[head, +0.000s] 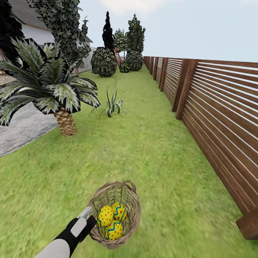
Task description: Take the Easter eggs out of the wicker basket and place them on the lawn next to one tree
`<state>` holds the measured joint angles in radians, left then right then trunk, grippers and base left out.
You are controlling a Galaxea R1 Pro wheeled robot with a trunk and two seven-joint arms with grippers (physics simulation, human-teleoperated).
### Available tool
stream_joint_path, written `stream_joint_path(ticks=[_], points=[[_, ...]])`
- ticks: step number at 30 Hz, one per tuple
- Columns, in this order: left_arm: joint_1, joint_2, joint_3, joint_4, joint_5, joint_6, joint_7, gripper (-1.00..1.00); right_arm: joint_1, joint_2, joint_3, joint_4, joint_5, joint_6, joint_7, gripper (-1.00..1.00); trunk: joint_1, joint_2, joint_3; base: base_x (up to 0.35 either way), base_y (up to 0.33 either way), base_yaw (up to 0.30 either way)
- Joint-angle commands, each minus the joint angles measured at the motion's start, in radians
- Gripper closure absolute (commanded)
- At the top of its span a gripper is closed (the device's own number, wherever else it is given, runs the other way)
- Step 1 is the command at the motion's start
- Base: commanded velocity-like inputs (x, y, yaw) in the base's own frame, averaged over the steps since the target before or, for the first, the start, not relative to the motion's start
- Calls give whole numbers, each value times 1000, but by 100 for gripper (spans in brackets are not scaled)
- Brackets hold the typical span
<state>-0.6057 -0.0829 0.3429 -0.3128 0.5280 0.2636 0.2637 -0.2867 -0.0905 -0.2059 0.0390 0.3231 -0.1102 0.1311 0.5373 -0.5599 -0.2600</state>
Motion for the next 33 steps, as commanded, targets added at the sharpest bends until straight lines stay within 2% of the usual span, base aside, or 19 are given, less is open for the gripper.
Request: stream_joint_path(ticks=[1,15,23,33], points=[[0,0,1,-3,15,3,6,100,-2,0,-9,6,8,-5,2,-100,-3,6,2,328,0,0],[0,0,1,-4,15,3,6,100,-2,-3,-10,6,1,-14,-4,-100,-57,104,65,328,0,-85],[0,0,1,-3,15,3,6,100,-2,-2,-9,7,9,-5,-7,-100,-87,160,91,328,0,-6],[0,-1,1,-3,15,3,6,100,-2,-4,-9,6,7,-11,-7,-100,-87,160,91,328,-13,0]])
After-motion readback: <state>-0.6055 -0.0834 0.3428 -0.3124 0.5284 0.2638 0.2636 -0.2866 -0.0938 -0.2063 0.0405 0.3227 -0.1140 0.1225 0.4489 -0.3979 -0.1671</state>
